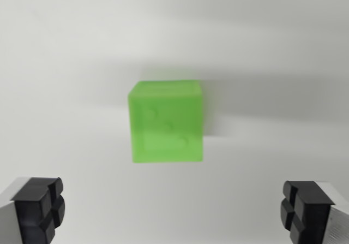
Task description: Stack cube
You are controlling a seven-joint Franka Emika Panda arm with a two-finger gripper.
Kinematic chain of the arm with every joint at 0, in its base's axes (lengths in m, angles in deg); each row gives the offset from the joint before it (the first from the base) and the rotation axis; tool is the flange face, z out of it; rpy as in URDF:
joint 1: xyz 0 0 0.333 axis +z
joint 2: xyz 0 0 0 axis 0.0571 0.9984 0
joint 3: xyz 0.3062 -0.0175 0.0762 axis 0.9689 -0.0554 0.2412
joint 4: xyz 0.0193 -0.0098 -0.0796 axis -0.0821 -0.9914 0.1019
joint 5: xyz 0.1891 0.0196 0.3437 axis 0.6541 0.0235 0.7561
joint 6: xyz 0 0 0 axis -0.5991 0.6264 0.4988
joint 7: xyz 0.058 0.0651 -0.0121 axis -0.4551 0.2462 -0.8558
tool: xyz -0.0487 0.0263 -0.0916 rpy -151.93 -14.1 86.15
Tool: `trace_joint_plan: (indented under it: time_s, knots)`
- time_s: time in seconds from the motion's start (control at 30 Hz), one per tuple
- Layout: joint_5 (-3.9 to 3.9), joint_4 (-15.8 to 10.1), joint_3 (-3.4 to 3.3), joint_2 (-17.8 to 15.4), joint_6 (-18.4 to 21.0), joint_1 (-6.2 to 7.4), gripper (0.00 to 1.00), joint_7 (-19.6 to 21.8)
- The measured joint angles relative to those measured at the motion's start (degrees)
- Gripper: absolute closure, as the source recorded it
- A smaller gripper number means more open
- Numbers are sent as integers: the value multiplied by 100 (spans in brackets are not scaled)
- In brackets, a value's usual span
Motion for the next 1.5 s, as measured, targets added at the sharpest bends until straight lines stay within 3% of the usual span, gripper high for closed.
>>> trace_joint_plan:
  time_s: [0.3,0.93,1.43,1.47,1.5]
  knots:
    - [-40,-83,-4,415,-470,96,0,63]
    - [-105,81,-109,1525,-1405,181,0,108]
    - [-105,192,-159,1901,-1682,230,0,108]
    - [-105,194,-160,1905,-1685,231,100,108]
    - [-105,194,-160,1907,-1687,232,100,108]
